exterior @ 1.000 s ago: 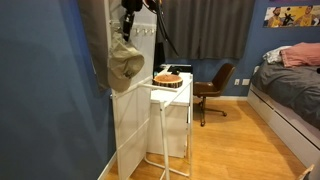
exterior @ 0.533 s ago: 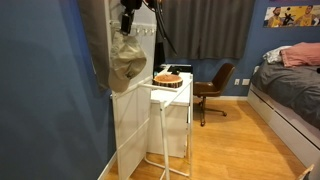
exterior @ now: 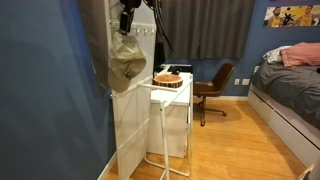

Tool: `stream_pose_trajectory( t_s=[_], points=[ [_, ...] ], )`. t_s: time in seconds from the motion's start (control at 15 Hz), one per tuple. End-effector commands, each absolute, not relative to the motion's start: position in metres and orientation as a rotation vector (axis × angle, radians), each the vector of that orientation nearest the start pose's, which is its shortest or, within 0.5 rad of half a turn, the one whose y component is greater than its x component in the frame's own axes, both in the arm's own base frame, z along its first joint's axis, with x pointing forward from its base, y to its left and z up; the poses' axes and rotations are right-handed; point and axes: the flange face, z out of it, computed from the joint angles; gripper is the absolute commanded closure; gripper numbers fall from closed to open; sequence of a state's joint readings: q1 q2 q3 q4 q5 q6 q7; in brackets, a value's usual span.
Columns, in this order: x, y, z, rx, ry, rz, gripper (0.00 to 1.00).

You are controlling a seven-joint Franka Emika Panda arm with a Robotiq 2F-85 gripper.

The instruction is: Remove the cap hooked on the left rail and hang it on far left hanging hooks of the clothes hanging rack

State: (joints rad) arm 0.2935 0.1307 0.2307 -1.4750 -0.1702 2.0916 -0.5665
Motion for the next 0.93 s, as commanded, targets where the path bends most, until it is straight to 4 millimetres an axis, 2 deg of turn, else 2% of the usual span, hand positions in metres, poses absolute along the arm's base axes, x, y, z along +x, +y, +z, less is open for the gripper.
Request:
stream_pose_trajectory(
  t_s=[0.0,0.07,0.33,0.87],
  points=[
    [0.565,0.302,0.669,-2.732,-1.694,-0.841,0.25],
    [0.564,0.302,0.669,-2.734,-1.691,-0.837,0.23],
    [0.561,0.302,0.675,-2.739,-1.681,-0.832,0.28],
    [0.549,0.295,0.69,-2.742,-1.636,-0.826,0.31]
  ],
)
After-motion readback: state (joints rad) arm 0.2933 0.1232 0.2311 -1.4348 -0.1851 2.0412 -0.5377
